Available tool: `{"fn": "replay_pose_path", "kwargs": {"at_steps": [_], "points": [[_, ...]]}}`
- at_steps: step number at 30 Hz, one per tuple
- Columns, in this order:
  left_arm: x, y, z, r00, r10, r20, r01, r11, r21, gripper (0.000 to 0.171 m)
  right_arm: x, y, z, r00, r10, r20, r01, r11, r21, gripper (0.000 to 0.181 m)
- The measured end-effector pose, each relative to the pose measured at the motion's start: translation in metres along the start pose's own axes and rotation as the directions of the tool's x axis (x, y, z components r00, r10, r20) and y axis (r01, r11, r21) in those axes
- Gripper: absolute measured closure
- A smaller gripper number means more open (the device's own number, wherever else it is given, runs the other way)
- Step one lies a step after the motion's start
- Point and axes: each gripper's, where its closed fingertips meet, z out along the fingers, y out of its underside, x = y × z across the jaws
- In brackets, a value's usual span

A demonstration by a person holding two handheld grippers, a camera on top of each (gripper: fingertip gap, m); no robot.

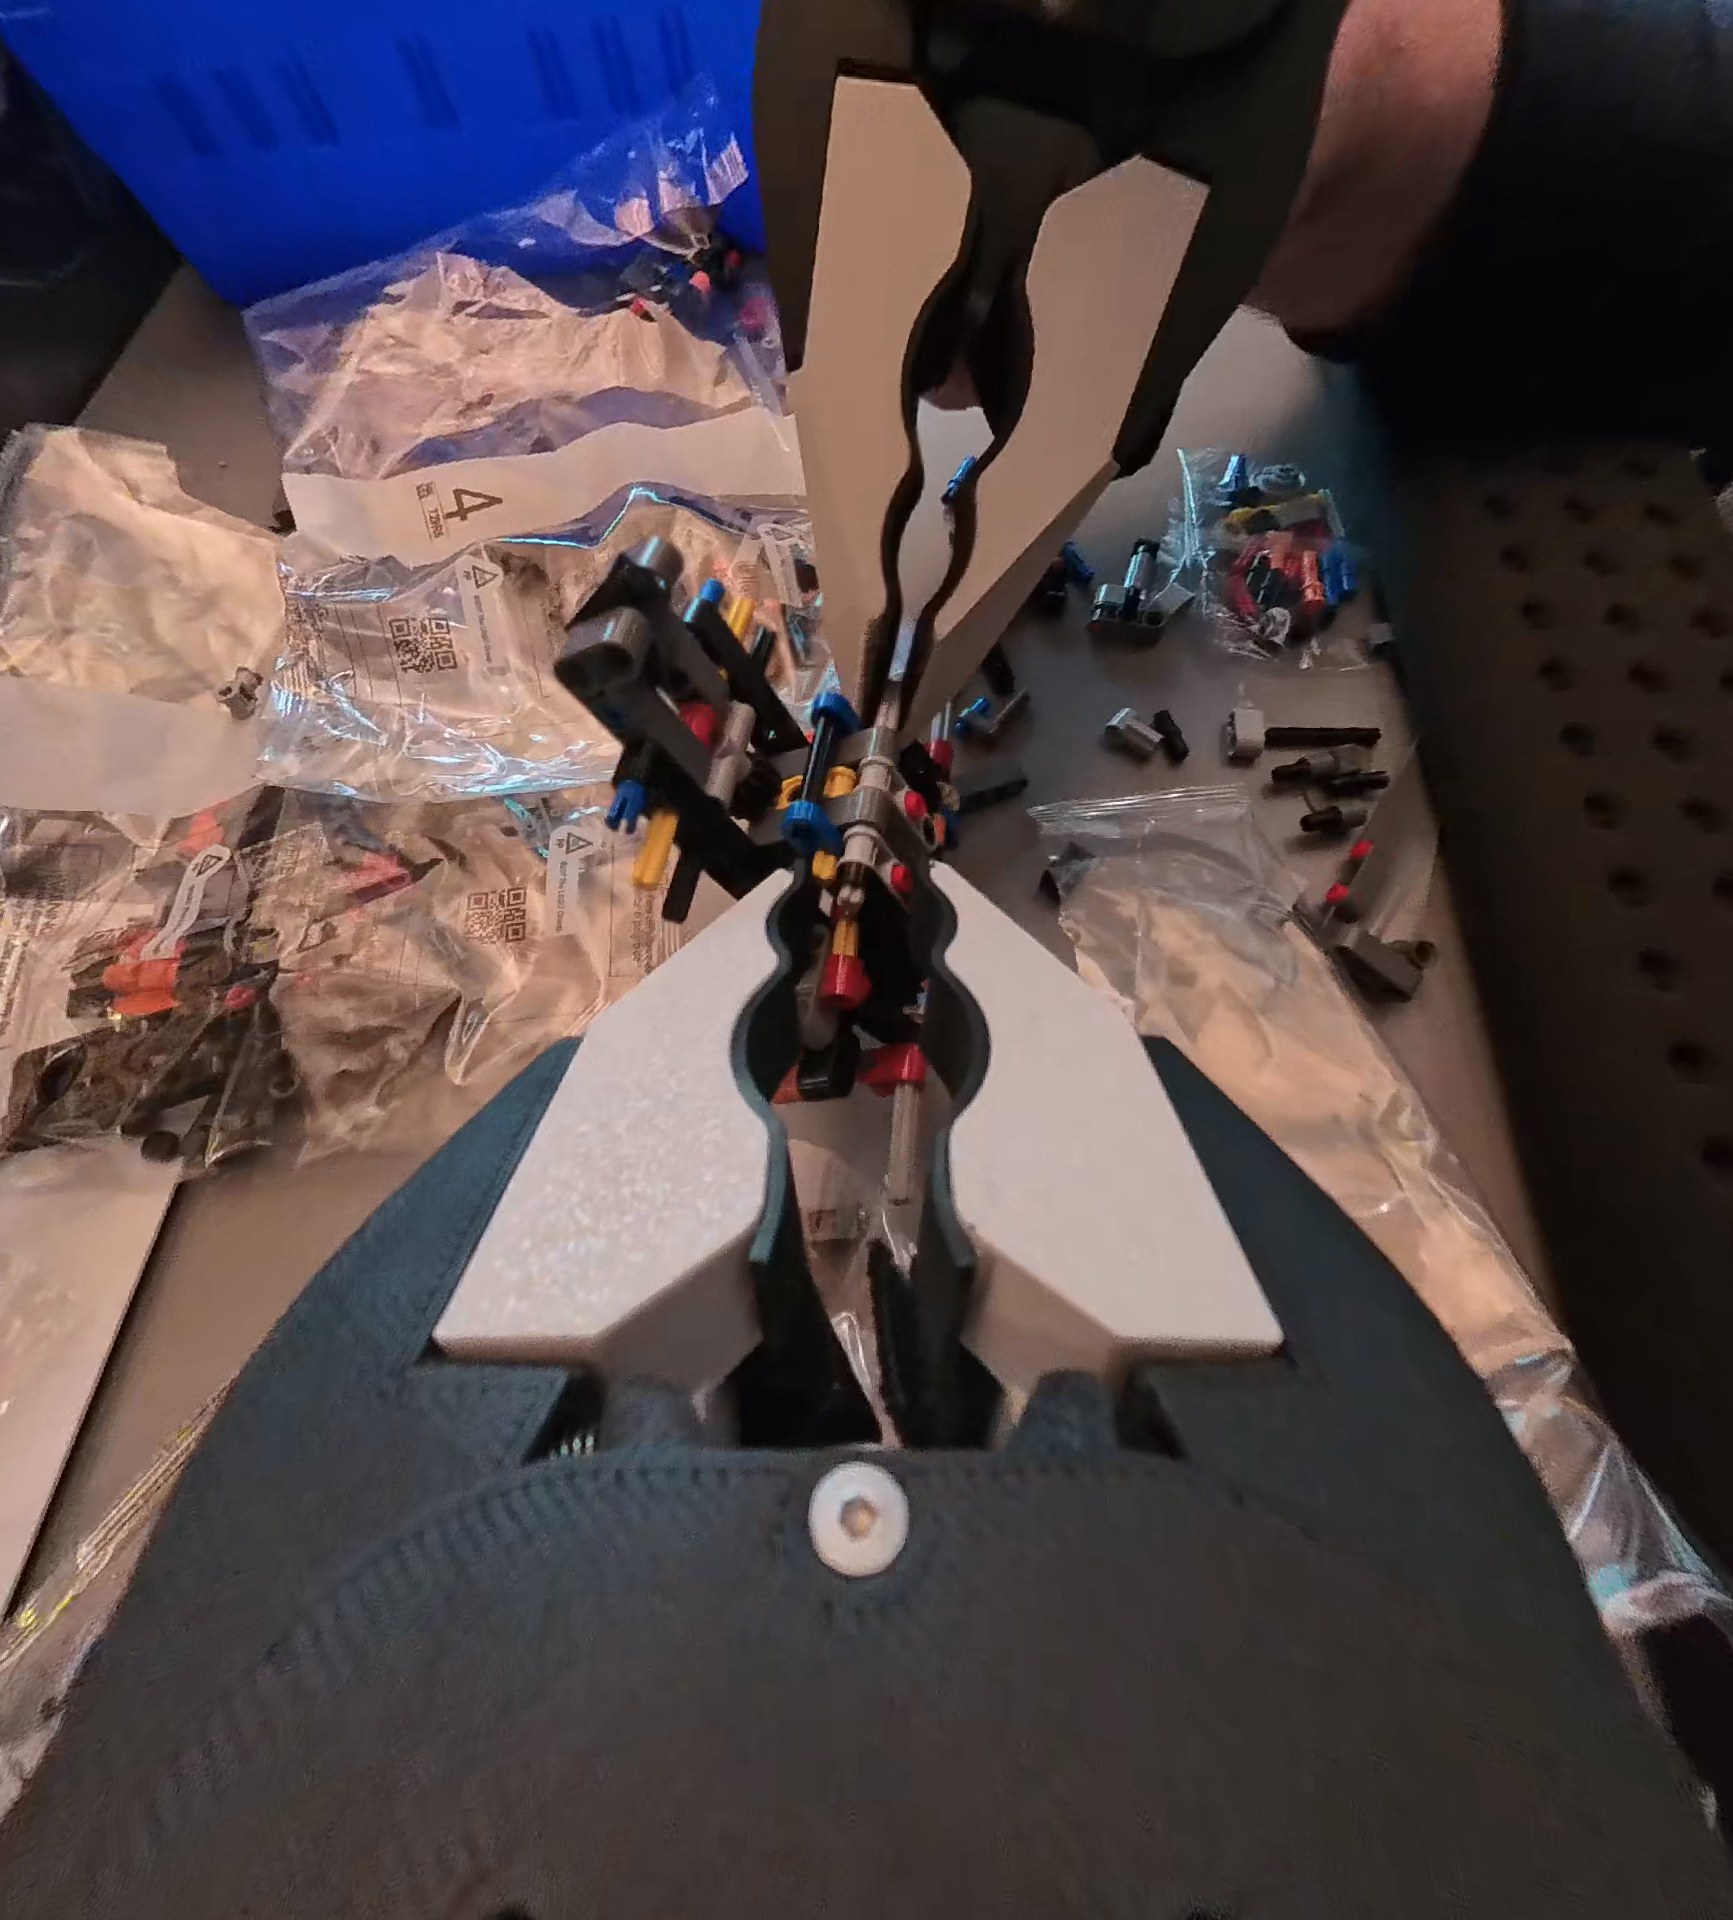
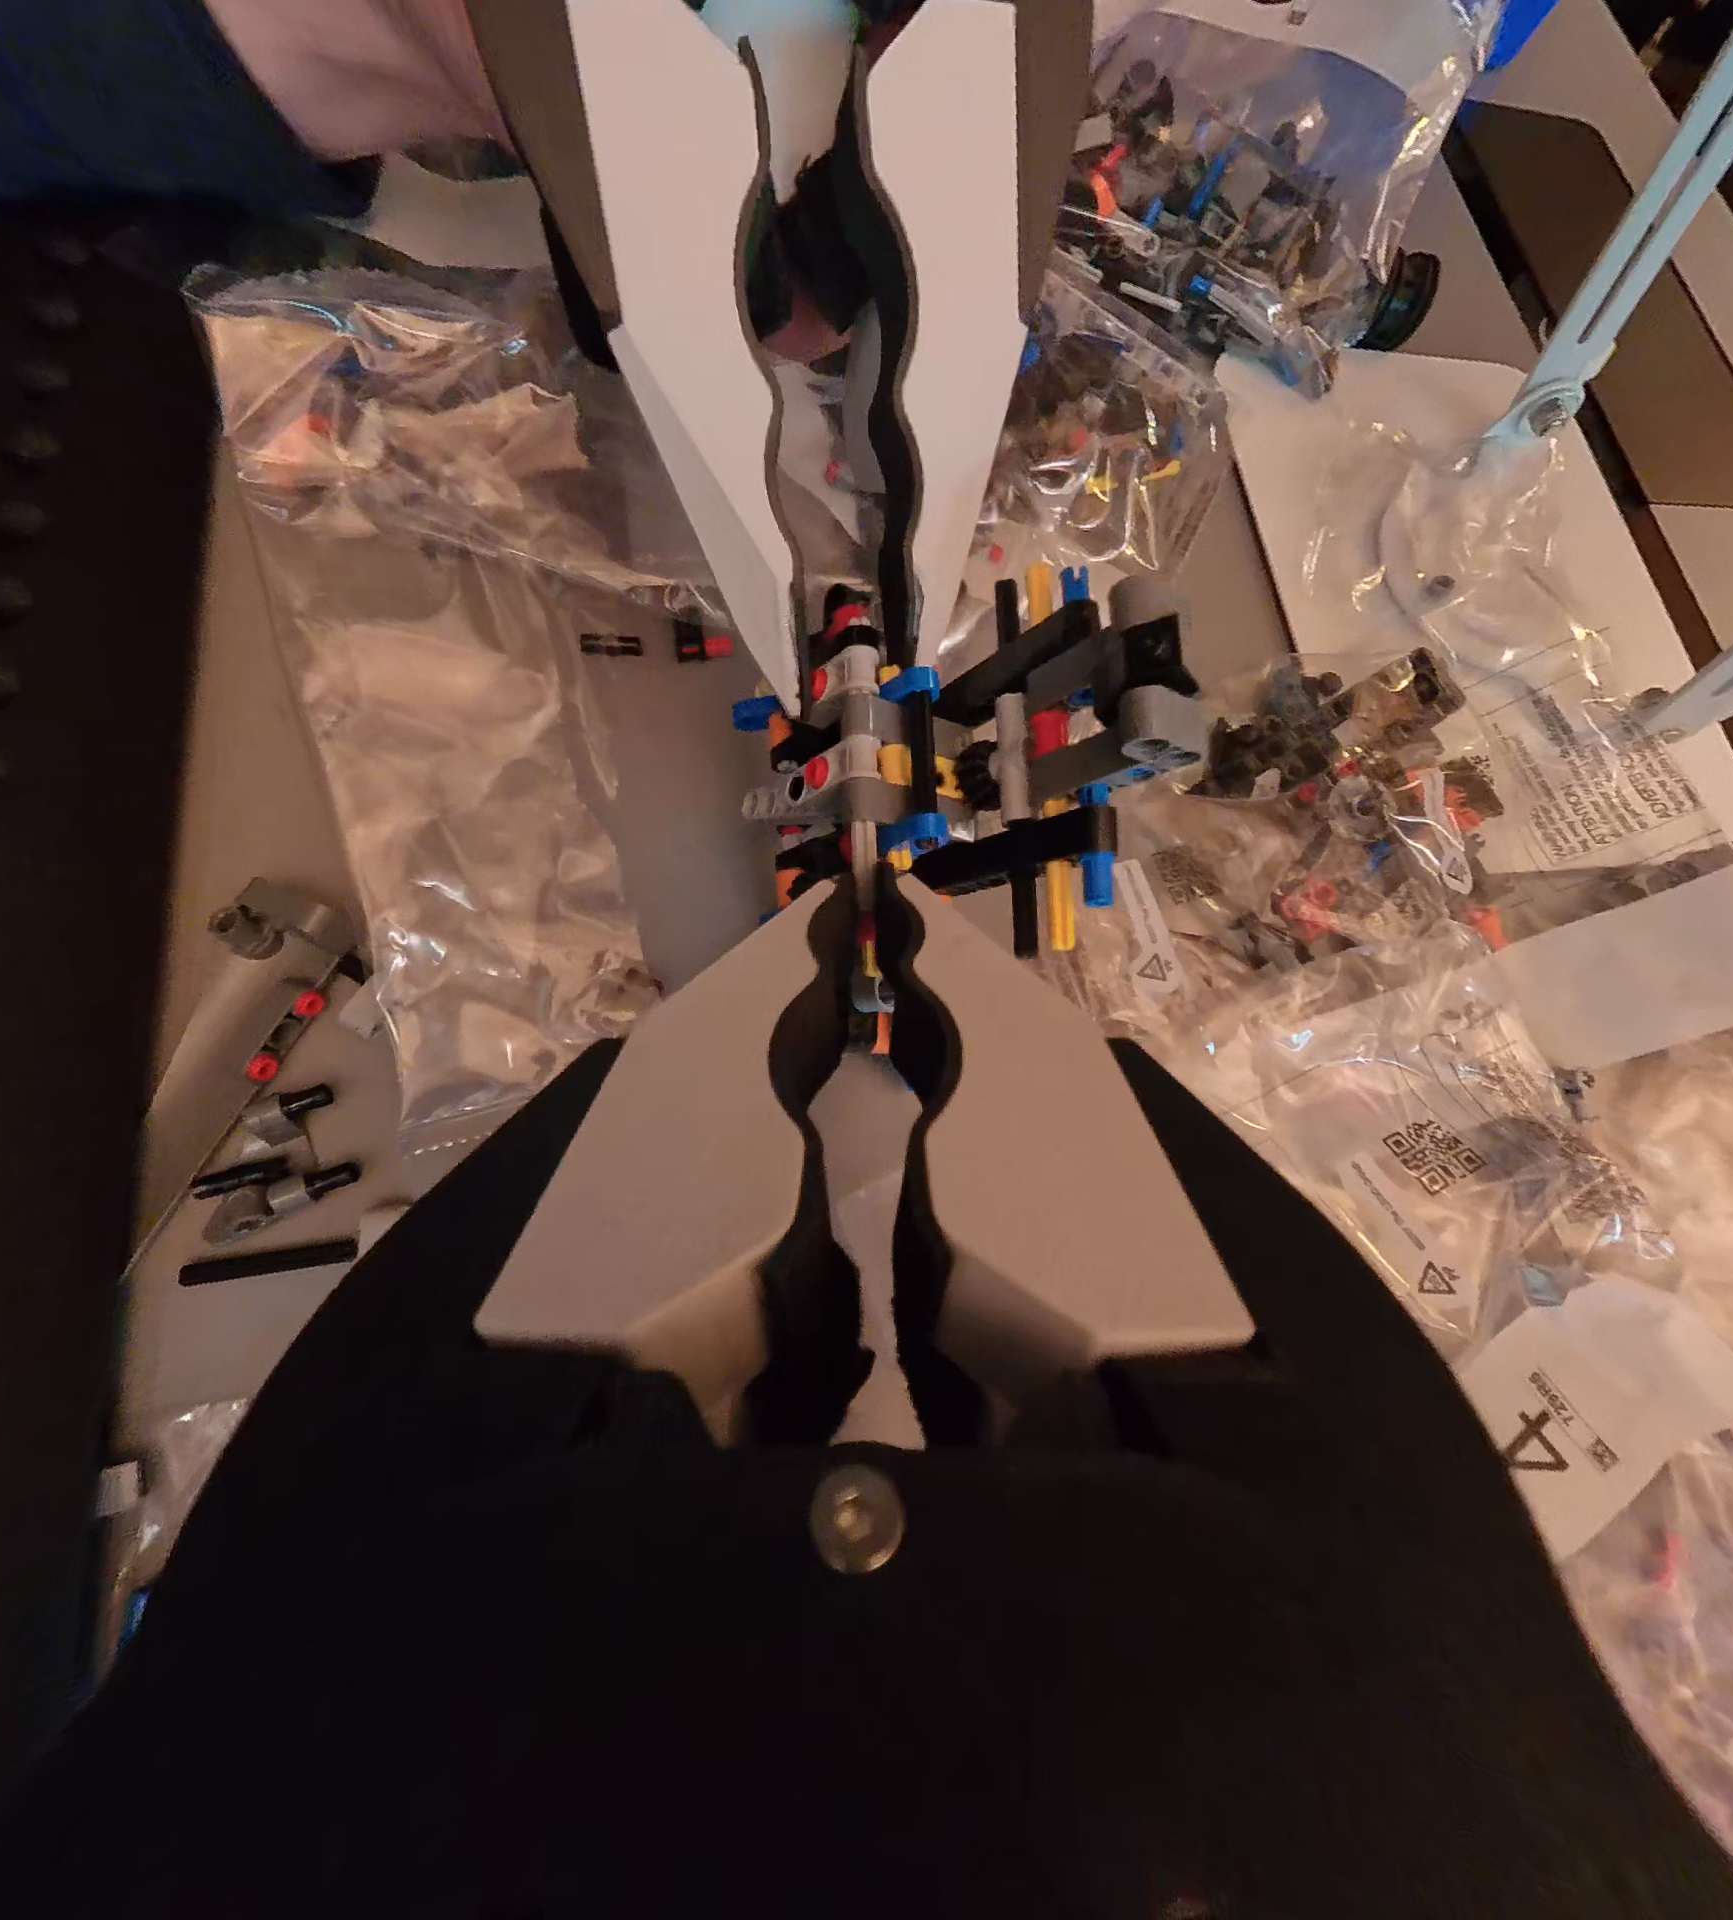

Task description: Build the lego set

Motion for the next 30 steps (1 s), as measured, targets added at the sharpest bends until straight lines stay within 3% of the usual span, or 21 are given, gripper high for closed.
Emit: {"fn": "replay_pose_path", "kwargs": {"at_steps": [19,23,30], "points": [[0.013,-0.004,-0.004,0.996,0.021,-0.088,-0.016,0.998,0.064,0.159,-0.013,-0.003,-0.008,0.994,0.027,0.109,-0.033,0.998,0.051,0.181],[0.008,0.002,-0.001,0.992,-0.054,-0.112,0.060,0.997,0.054,0.159,-0.012,0.000,-0.003,0.992,0.056,0.112,-0.060,0.997,0.039,0.181],[-0.002,0.005,0.001,0.995,-0.074,-0.059,0.076,0.997,0.031,0.156,-0.007,-0.005,-0.003,0.999,0.005,0.037,-0.006,1.000,0.027,0.180]]}}
